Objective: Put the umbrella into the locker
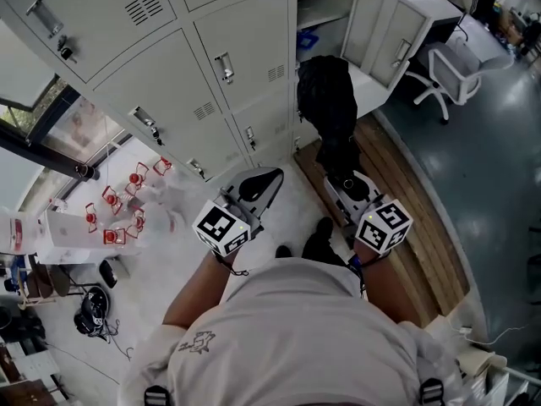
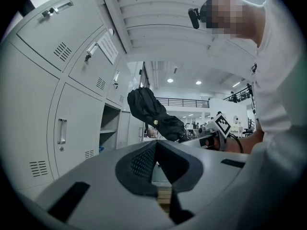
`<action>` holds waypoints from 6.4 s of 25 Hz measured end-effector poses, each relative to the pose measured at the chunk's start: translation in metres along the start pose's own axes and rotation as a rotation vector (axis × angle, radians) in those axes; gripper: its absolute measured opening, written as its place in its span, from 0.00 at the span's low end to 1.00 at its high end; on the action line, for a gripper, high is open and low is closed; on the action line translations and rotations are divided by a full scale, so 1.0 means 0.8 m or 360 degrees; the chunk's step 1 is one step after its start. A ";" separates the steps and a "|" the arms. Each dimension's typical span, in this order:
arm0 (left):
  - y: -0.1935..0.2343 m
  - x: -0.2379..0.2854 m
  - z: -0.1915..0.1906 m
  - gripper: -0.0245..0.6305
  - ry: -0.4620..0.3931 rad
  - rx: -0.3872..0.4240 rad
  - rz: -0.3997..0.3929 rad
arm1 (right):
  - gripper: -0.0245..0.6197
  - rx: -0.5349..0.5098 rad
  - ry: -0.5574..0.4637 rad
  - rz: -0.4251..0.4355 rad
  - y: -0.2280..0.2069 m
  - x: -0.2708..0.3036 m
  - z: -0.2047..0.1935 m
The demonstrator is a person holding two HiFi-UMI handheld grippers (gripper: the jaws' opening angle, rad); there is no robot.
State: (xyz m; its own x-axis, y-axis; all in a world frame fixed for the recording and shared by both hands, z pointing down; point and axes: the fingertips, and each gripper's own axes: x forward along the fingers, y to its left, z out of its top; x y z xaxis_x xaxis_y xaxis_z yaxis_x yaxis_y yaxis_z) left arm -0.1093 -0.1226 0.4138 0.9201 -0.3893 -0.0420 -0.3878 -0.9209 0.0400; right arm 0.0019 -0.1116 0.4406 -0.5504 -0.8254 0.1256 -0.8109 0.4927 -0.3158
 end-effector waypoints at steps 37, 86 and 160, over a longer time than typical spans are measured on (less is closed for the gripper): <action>0.162 0.321 -0.033 0.06 0.0050 -0.0002 0.0327 | 0.25 0.0002 0.0305 0.0204 -0.372 0.117 0.080; 0.363 0.434 0.024 0.06 0.0067 0.0150 0.0294 | 0.25 -0.0431 0.0468 0.0273 -0.465 0.519 0.236; 0.227 0.413 0.043 0.05 0.0025 0.0214 0.0277 | 0.11 -0.0585 0.0138 0.0210 -0.390 0.273 0.238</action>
State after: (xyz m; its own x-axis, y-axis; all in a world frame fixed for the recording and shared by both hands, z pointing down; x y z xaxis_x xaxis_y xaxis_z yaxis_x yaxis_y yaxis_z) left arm 0.1229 -0.4191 0.3732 0.8390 -0.5433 -0.0306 -0.5437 -0.8346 -0.0884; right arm 0.1725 -0.4978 0.3875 -0.6565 -0.7300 0.1901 -0.7406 0.6716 0.0211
